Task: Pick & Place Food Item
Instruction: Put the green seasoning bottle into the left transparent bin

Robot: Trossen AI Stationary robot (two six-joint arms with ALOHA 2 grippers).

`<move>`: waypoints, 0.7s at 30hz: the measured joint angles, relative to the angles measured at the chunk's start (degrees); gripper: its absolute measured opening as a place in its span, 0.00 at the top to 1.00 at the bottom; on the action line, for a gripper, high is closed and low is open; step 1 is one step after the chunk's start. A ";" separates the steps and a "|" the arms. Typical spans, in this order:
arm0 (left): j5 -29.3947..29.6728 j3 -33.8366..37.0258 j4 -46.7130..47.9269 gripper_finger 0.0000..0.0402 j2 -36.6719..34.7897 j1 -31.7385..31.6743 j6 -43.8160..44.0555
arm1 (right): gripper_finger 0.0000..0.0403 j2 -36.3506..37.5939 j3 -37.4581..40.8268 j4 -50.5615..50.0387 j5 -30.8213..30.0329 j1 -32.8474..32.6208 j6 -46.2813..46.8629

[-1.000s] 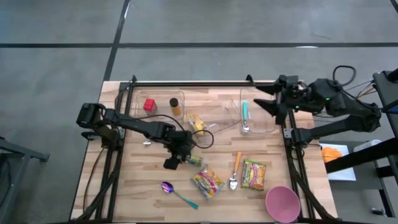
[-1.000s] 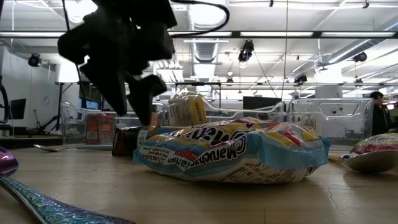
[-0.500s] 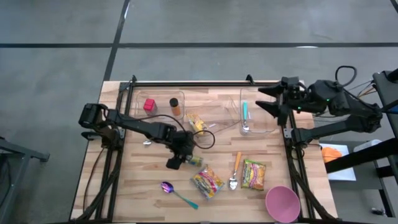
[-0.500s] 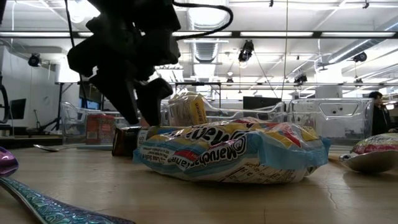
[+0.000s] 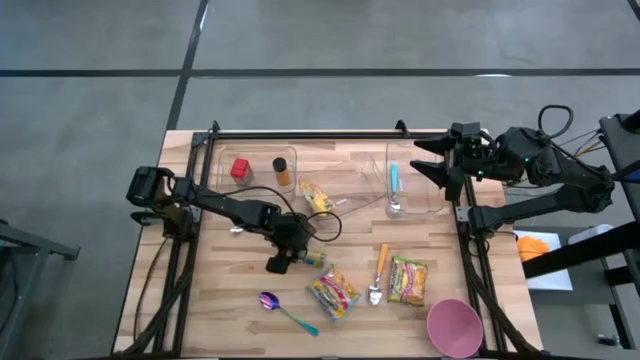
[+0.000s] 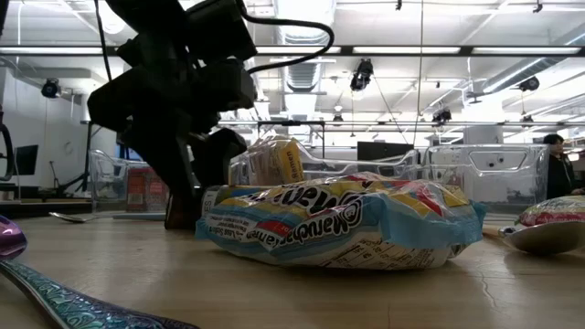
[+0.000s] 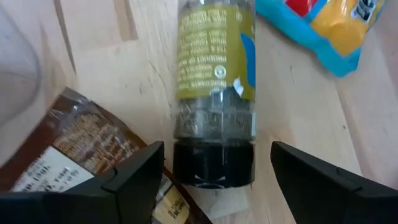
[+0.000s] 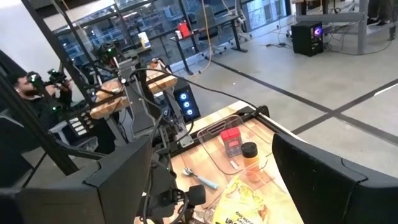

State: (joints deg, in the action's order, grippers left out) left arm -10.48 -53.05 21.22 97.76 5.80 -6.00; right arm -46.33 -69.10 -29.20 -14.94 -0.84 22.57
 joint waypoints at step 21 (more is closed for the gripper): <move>-2.99 0.12 -3.01 0.64 -0.20 0.96 -3.79 | 0.19 0.11 0.00 0.99 0.61 0.00 0.42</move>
State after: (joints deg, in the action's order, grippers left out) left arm -13.47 -52.93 18.21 97.56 6.76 -9.79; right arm -46.22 -69.10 -28.21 -14.33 -0.84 22.98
